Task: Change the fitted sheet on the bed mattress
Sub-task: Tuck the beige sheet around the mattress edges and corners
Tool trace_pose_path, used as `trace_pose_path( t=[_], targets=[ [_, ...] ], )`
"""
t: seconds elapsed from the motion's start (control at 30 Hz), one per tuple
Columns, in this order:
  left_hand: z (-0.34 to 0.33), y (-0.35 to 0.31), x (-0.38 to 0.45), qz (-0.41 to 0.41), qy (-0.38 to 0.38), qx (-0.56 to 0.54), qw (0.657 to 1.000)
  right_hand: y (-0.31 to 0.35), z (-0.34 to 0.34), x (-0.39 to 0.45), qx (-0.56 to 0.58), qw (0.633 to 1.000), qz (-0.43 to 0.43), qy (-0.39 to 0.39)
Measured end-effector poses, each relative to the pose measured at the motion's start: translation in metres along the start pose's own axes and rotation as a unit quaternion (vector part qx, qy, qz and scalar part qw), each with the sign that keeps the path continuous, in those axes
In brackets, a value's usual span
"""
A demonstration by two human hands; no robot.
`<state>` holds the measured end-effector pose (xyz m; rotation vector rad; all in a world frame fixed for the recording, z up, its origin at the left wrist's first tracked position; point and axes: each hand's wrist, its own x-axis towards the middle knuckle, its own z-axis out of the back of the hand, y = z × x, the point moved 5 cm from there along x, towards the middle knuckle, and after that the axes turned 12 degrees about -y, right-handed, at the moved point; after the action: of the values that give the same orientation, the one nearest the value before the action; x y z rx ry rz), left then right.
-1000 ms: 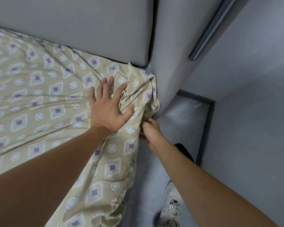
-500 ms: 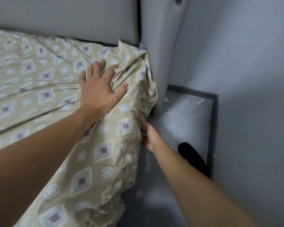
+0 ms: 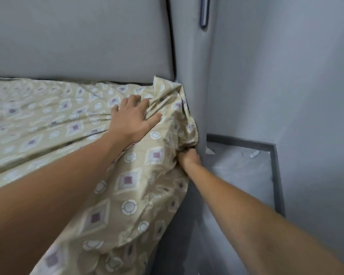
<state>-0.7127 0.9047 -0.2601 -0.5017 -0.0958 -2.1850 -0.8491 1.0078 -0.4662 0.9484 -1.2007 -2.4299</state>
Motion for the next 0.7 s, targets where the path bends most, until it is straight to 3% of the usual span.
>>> trace_pose_path(
  t=[0.1,0.27,0.37,0.5,0.7],
  targets=[
    [0.007,-0.004,-0.003,0.0,0.016,0.014,1.0,-0.01,0.001,0.02,-0.052,0.998,0.022,0.023],
    [0.01,-0.015,-0.017,-0.038,-0.036,-0.01,0.999,-0.06,-0.024,0.012,-0.01,0.995,0.083,-0.047],
    [0.006,-0.018,-0.013,-0.053,-0.014,0.009,0.998,-0.081,-0.035,0.016,-0.02,0.99,0.087,-0.108],
    [0.018,-0.024,-0.001,-0.043,0.014,0.02,0.999,-0.088,-0.042,0.03,-0.066,0.981,0.135,-0.123],
    [-0.005,-0.034,0.011,-0.002,0.039,0.006,0.999,-0.128,-0.013,0.072,-0.153,0.972,0.091,-0.151]
  ],
)
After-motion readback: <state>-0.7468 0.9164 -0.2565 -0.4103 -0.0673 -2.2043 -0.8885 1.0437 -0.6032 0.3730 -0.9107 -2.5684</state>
